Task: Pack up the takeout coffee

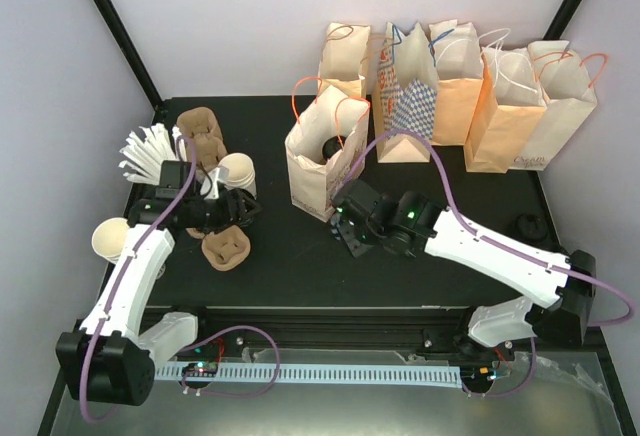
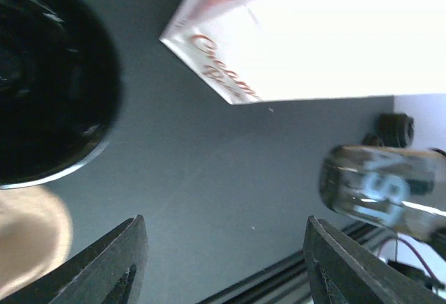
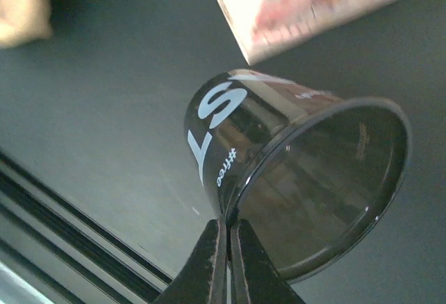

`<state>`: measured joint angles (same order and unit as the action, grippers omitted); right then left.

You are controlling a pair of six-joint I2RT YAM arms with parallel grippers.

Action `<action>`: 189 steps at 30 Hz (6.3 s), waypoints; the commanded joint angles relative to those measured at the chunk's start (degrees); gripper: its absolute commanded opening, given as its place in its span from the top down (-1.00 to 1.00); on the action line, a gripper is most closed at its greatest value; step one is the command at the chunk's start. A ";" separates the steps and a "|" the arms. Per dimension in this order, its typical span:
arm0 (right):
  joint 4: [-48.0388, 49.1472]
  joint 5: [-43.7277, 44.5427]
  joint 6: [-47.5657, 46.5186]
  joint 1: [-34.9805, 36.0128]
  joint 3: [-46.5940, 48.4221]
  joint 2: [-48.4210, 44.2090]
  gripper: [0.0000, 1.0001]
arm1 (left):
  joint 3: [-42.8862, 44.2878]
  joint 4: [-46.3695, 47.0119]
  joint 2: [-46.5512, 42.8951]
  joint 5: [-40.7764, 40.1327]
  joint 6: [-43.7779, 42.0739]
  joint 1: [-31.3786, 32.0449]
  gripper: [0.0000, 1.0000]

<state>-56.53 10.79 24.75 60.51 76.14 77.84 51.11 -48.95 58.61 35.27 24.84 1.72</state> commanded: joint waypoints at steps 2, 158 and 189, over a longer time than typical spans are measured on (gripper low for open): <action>-10.75 5.81 -0.31 0.22 -4.30 3.02 0.97 | -0.96 10.11 -1.29 3.11 5.76 7.55 -0.29; 0.63 -10.95 -2.15 -80.40 -17.61 11.55 -0.99 | 4.79 10.22 8.17 -12.77 -7.79 41.97 -0.97; 3.50 -16.18 -2.79 -84.08 -17.93 20.10 -0.62 | 3.00 15.99 11.29 -14.09 -5.49 41.97 -0.97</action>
<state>-53.76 -6.35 21.34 -23.55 58.06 96.92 54.13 -35.05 69.19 22.04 19.09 43.27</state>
